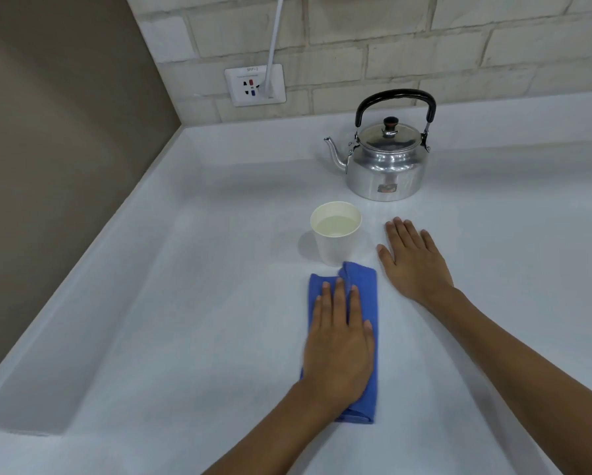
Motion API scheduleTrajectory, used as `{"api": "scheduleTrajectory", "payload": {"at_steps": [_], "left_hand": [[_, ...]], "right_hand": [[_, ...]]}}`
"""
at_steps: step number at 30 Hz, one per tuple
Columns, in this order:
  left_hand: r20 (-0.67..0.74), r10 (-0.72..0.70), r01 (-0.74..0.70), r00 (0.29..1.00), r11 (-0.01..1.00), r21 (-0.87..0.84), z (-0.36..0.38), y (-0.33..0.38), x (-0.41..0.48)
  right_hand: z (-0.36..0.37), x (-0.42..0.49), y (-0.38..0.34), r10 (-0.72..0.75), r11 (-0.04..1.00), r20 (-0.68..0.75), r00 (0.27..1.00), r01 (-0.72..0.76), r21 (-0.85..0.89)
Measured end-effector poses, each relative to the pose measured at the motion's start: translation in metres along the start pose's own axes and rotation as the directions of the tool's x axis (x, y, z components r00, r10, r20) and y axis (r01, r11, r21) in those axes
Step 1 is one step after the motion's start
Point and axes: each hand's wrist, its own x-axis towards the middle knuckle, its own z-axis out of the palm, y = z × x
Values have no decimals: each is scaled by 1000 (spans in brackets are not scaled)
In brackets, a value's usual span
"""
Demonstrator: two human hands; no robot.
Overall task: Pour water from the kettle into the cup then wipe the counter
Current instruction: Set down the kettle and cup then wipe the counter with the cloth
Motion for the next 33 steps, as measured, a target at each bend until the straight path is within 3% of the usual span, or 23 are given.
{"api": "scheduleTrajectory", "payload": {"at_steps": [3,6,8,10,14,16,21,23,31,33], "left_hand": [[44,31,-30,999,999,-35,0,14,9],[65,73,-53,995,960,-276,-9,-4,7],[-26,42,-49,999,918,-394,-21,-30,5],[-123,-41,-8,992,928,-373,-32,-61,11],[-71,-215,195,974,956,-221,-37,-106,31],[-46,-249,240,967,959,-150,-30,-113,37],[-110,-222,215,969,974,-66,-16,-121,37],[-114,-212,208,971,977,-47,-15,-123,37],[-126,-194,195,973,981,-9,-13,-125,37],[-134,-194,196,972,981,0,-13,-124,36]], "right_hand": [[-7,0,-1,-8,996,25,1000,6,94],[-25,-9,-3,98,920,-98,990,-53,389],[-37,-26,-9,194,857,-172,966,-82,509],[-42,-49,-25,202,843,-185,962,-75,532],[-34,-90,-85,20,908,-59,998,7,418],[-26,-98,-108,4,935,-2,1000,-3,354],[-17,-103,-121,38,995,98,994,-47,90],[-21,-110,-118,47,998,67,997,-50,40],[-33,-111,-63,14,1000,100,995,-12,-21],[-36,-93,-31,15,999,51,999,-12,-40]]}}
